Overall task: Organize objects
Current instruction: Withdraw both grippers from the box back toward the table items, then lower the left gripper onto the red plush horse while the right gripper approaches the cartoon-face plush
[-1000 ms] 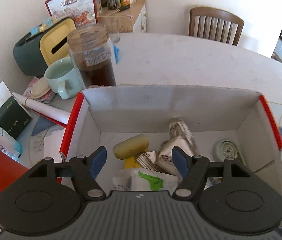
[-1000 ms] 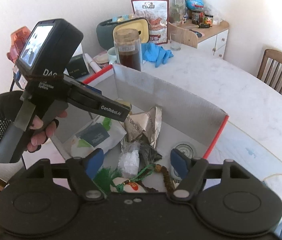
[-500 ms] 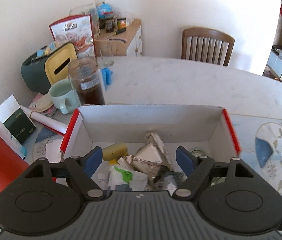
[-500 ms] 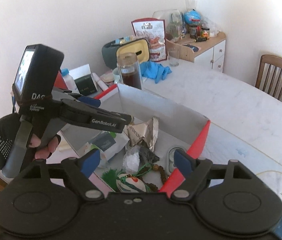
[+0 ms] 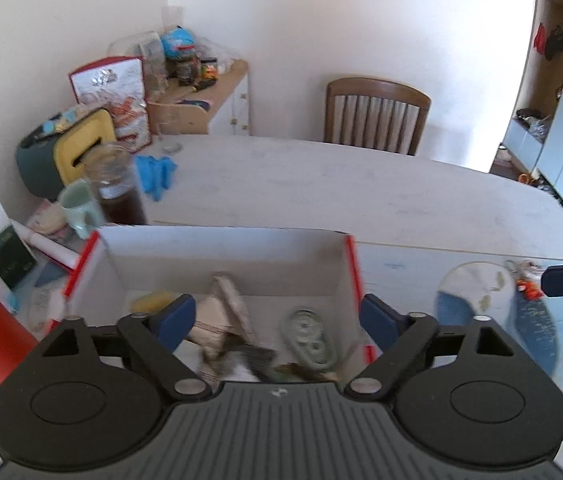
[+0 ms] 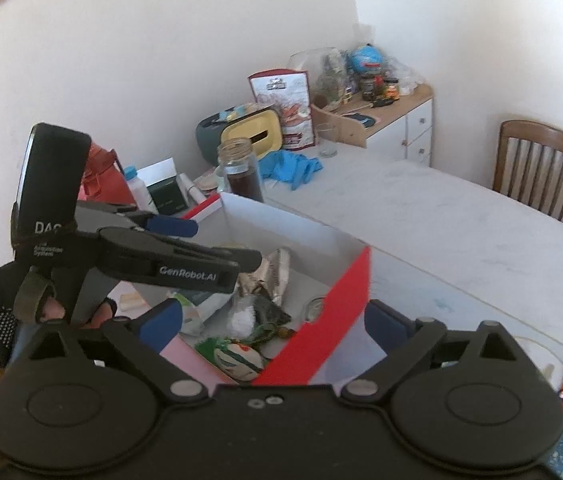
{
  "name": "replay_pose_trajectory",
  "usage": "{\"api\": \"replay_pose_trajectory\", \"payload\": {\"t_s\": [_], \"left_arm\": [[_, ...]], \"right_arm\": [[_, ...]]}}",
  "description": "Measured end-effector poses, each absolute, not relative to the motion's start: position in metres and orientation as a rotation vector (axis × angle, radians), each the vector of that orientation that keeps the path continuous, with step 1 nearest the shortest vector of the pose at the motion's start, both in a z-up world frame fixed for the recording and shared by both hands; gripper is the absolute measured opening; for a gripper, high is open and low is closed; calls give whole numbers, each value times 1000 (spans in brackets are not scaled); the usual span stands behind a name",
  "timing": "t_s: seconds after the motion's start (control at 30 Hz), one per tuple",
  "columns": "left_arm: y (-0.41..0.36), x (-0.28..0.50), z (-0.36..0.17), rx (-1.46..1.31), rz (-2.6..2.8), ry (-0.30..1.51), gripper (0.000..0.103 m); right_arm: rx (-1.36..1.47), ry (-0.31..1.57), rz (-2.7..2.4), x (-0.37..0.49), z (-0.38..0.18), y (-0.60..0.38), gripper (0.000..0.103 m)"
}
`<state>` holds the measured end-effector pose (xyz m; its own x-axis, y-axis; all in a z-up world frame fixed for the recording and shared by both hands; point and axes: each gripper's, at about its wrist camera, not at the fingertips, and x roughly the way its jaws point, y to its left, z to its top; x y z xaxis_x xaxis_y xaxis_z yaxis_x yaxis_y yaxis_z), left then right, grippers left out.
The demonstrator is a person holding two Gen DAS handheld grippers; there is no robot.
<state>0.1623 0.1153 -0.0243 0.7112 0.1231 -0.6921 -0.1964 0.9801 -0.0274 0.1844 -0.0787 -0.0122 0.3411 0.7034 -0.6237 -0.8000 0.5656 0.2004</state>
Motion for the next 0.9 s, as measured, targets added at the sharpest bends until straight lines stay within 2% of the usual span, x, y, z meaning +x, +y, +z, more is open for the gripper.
{"api": "replay_pose_trajectory", "payload": {"t_s": [0.1,0.27,0.9], "left_arm": [[101,167,-21,-129,161,754,99],[72,177,-20,-135,120,745,103],[-46,230,-43,-124,-26,758,103]], "right_arm": [[-146,725,967,189,-10,-96,98],[-135,723,930,199,-10,-128,98],[-100,779,752,251,-40,-261,98]]}}
